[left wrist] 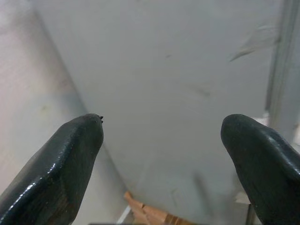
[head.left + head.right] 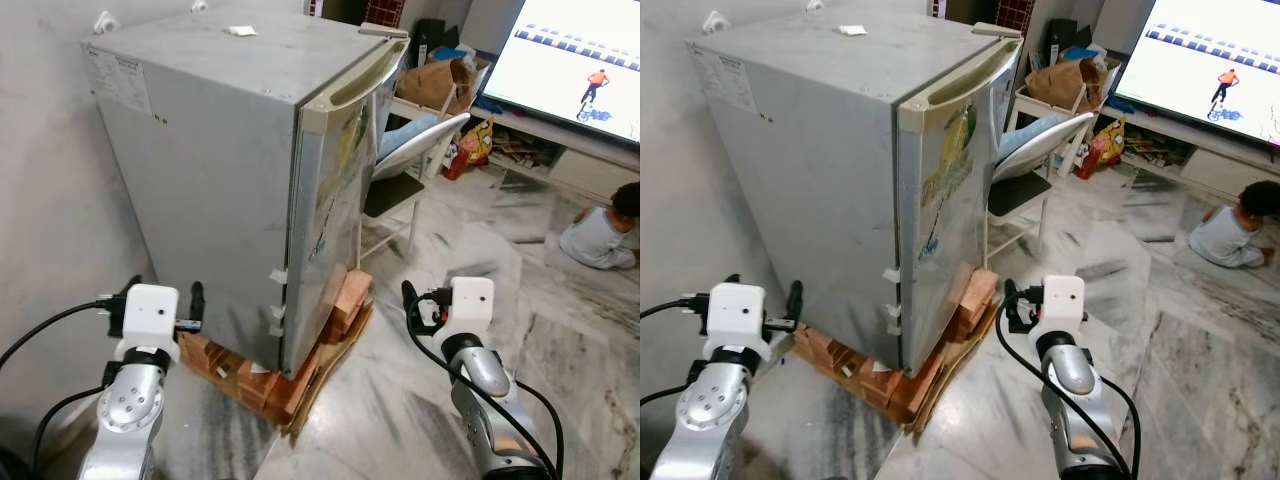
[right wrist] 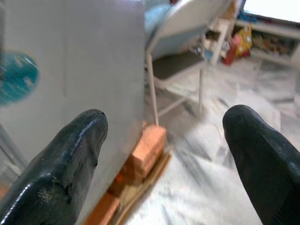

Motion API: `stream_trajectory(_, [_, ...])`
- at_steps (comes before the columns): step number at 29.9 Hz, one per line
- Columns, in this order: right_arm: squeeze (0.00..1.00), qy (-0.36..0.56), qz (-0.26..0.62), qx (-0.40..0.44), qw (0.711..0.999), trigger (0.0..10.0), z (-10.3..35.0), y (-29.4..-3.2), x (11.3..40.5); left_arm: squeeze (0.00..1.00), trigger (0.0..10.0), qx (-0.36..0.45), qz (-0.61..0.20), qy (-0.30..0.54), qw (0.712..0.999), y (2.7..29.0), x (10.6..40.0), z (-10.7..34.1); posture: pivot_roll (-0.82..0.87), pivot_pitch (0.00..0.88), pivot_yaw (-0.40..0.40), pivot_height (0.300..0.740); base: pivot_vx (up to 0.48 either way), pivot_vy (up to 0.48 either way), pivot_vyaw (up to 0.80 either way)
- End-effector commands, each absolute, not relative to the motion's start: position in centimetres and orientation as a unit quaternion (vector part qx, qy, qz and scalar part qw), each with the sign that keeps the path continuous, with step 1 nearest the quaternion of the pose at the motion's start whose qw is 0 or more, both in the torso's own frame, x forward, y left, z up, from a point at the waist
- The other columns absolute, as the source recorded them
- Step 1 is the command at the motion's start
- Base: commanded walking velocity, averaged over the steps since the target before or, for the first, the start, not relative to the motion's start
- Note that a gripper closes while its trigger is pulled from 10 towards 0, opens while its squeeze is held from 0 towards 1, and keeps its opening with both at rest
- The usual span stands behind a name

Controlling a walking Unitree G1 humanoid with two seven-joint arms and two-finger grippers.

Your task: Restocking fridge

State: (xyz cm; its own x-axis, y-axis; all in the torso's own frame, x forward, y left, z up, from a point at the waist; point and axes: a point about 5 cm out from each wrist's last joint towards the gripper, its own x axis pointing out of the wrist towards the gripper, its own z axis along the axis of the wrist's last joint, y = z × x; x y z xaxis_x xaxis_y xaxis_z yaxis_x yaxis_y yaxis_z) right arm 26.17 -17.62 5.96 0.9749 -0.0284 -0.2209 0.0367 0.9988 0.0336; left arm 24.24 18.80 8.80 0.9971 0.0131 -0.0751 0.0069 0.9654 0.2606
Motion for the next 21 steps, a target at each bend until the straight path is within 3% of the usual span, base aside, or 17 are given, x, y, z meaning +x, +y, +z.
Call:
stream_trajectory(1, [0.0, 0.106, -0.033, 0.018, 0.994, 10.0, 6.4, -18.3, 26.1, 0.0, 10.0, 0.131, -0.021, 0.029, 0.991, 18.2, 24.8, 9.2, 0.04, 0.0, -0.028, 0.74, 0.0, 0.0, -0.68])
stream_trajectory(17, [0.0, 0.103, -0.015, 0.014, 0.994, 10.0, 7.1, -17.7, 26.1, 0.0, 10.0, 0.103, -0.044, 0.012, 0.994, 17.4, 27.0, 9.9, 0.03, 0.022, -0.061, 0.74, 0.0, 0.0, -0.8])
stream_trajectory(21, [0.0, 0.104, -0.015, 0.012, 0.994, 10.0, 7.1, -17.8, 26.0, 0.0, 10.0, 0.099, -0.042, 0.019, 0.994, 17.7, 26.7, 9.6, 0.03, 0.031, -0.064, 0.74, 0.0, 0.0, 0.0])
